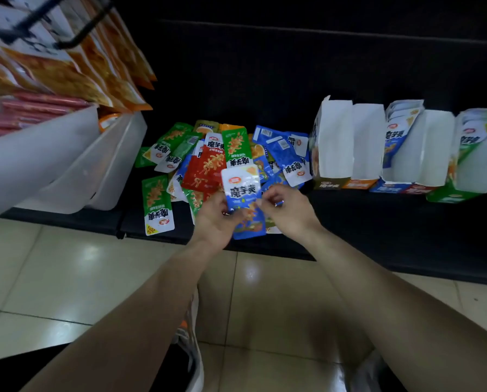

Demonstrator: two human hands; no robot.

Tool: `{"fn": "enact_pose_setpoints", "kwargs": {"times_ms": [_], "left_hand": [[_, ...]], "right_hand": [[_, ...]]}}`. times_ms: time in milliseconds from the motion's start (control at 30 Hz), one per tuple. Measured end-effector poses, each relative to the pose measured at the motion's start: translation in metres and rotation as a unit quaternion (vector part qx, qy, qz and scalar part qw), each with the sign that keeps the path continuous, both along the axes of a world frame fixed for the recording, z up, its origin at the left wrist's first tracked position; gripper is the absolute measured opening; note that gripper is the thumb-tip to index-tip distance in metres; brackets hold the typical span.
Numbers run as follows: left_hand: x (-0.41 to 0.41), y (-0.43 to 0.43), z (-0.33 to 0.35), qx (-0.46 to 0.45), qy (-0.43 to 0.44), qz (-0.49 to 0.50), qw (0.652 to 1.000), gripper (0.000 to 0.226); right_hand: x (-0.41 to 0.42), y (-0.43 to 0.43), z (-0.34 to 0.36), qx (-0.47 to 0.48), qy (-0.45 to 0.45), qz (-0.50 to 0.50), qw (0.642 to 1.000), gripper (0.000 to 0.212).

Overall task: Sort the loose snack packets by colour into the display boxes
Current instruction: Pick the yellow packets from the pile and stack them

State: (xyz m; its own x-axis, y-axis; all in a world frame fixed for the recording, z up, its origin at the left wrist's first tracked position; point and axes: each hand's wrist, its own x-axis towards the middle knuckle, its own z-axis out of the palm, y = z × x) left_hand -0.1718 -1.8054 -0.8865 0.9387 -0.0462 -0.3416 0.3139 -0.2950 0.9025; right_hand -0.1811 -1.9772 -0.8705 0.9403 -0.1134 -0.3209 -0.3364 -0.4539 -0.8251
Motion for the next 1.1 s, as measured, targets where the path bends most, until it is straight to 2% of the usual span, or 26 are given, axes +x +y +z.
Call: {"fn": "enact_pose_setpoints", "kwargs": {"times_ms": [67, 133, 233, 300, 433, 567, 700, 767, 800, 867, 933, 1033, 1100], "left_hand": [[0.006, 0.013, -0.009, 0.048, 0.005, 0.017, 0.999, 0.021], [0.014, 0.028, -0.018, 0.100, 0.014, 0.012, 0.995, 0.019], [0.021, 0.037, -0.024, 0.117, 0.012, 0.030, 0.993, 0.020], [0.024, 0.037, -0.026, 0.121, 0.009, 0.046, 0.992, 0.017], [0.027, 0.036, -0.035, 0.150, -0.001, 0.066, 0.987, 0.015], [0.024, 0.034, -0.042, 0.156, 0.001, 0.050, 0.987, 0.013], [0.020, 0.034, -0.045, 0.117, 0.024, 0.041, 0.992, 0.013], [0.021, 0.033, -0.044, 0.085, 0.042, 0.042, 0.995, 0.015], [0.021, 0.032, -0.043, 0.064, 0.054, 0.045, 0.995, 0.018], [0.019, 0.029, -0.038, 0.024, 0.070, 0.050, 0.996, 0.025], [0.016, 0.023, -0.035, -0.012, 0.074, 0.046, 0.996, 0.030], [0.010, 0.009, -0.027, -0.049, 0.082, 0.052, 0.994, 0.029], [0.006, -0.002, -0.023, -0.084, 0.085, 0.057, 0.991, 0.018]], "right_hand": [[0.008, -0.008, -0.014, -0.151, -0.034, 0.061, 0.986, 0.025], [0.017, -0.018, -0.027, -0.272, -0.007, 0.171, 0.947, 0.054], [0.021, -0.024, -0.043, -0.360, 0.029, 0.277, 0.890, 0.085], [0.016, -0.026, -0.054, -0.369, 0.026, 0.288, 0.883, 0.092], [0.008, -0.030, -0.070, -0.352, 0.015, 0.268, 0.897, 0.091], [0.010, -0.037, -0.068, -0.418, 0.001, 0.254, 0.872, 0.067], [0.015, -0.042, -0.062, -0.444, -0.009, 0.197, 0.874, 0.061], [0.014, -0.045, -0.057, -0.423, -0.013, 0.157, 0.892, 0.050], [0.013, -0.046, -0.053, -0.388, -0.010, 0.124, 0.913, 0.043], [0.011, -0.048, -0.043, -0.250, 0.014, 0.040, 0.967, 0.033], [0.007, -0.046, -0.032, -0.072, 0.022, -0.043, 0.996, 0.024], [-0.003, -0.034, -0.019, 0.132, 0.050, -0.085, 0.986, 0.009], [-0.008, -0.023, -0.016, 0.163, 0.074, -0.082, 0.980, 0.011]]}}
